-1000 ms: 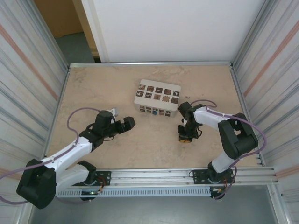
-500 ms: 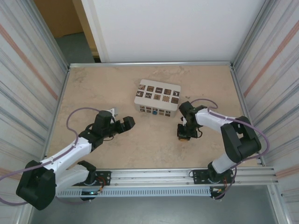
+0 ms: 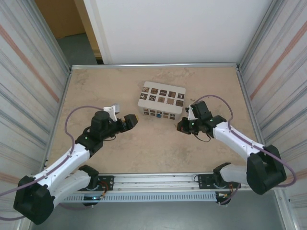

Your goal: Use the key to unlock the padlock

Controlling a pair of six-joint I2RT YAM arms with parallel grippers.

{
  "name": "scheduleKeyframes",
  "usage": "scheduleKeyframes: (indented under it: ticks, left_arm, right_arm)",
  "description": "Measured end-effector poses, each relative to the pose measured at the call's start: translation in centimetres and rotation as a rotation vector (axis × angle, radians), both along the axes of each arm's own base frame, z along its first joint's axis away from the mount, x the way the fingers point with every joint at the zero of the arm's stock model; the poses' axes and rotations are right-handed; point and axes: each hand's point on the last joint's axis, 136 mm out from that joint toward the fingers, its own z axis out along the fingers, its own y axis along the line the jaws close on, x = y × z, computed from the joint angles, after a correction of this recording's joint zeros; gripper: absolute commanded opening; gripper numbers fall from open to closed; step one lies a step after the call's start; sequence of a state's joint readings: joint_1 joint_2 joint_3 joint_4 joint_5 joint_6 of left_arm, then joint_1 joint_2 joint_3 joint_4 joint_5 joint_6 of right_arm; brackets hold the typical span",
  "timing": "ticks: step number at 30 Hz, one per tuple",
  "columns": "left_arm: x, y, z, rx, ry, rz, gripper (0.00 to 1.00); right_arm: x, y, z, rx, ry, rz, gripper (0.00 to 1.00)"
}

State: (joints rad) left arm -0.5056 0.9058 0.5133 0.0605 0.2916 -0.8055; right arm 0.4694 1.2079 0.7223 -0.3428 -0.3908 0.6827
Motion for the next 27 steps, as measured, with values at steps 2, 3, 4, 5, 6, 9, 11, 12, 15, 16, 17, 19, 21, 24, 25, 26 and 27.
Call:
scheduleKeyframes:
  ticks: [2,3,4,5,6,9,11,12,15,16,17,19,21,24,25,26,27]
  left_arm:
    - [0.1,-0.9,1.2,-0.025,-0.021,-0.029,0.77]
    - [0.2,-1.4,1.7,-0.034,-0.032,-0.044,0.76]
    - [0.2,-2.0,2.2,-0.041,-0.040,-0.062,0.75]
    - [0.2,-2.7,2.7,-0.047,-0.049,-0.084,0.74]
    - [0.3,-3.3,3.2,-0.050,-0.058,-0.100,0.74]
    - [0.2,-5.6,4.5,-0.057,-0.086,-0.167,0.71]
    - [0.2,-7.0,5.3,-0.062,-0.103,-0.205,0.69]
    - [0.2,-7.6,5.5,-0.063,-0.109,-0.222,0.67]
    - [0.3,-9.4,6.1,-0.061,-0.124,-0.268,0.62]
    - [0.3,-9.9,6.2,-0.061,-0.124,-0.282,0.61]
    - [0.3,-10.3,6.2,-0.060,-0.125,-0.290,0.61]
    - [0.4,-11.1,6.0,-0.058,-0.125,-0.307,0.58]
    - [0.3,-11.8,5.8,-0.056,-0.119,-0.324,0.56]
    - [0.1,-12.7,5.0,-0.047,-0.106,-0.347,0.52]
    - [0.1,-12.9,4.8,-0.045,-0.101,-0.352,0.51]
    - [0.1,-13.1,4.6,-0.044,-0.099,-0.355,0.50]
    - [0.1,-13.3,4.5,-0.044,-0.096,-0.359,0.48]
  right_arm:
    - [0.5,0.7,1.7,0.051,-0.057,-0.002,0.00]
    - [0.7,0.9,2.6,0.073,-0.086,-0.003,0.00]
    - [0.9,1.3,3.5,0.098,-0.113,-0.004,0.00]
    - [0.9,1.6,4.3,0.123,-0.137,0.003,0.00]
    - [0.9,1.9,5.0,0.143,-0.156,0.008,0.00]
    - [0.8,2.8,6.6,0.194,-0.196,0.027,0.00]
    - [0.4,3.4,7.2,0.216,-0.208,0.048,0.00]
    - [0.2,3.6,7.4,0.224,-0.210,0.053,0.00]
    - [-0.3,4.2,7.9,0.239,-0.214,0.071,0.00]
    - [-0.4,4.3,7.9,0.241,-0.216,0.076,0.00]
    - [-0.5,4.4,8.0,0.244,-0.217,0.081,0.00]
    - [-0.7,4.6,8.2,0.248,-0.221,0.089,0.00]
    - [-0.8,4.7,8.3,0.252,-0.225,0.095,0.00]
    - [-1.0,4.9,8.4,0.255,-0.227,0.102,0.00]
    - [-1.1,5.0,8.4,0.256,-0.228,0.105,0.00]
    - [-1.1,5.0,8.4,0.256,-0.228,0.106,0.00]
    - [-1.1,5.1,8.5,0.258,-0.230,0.107,0.00]
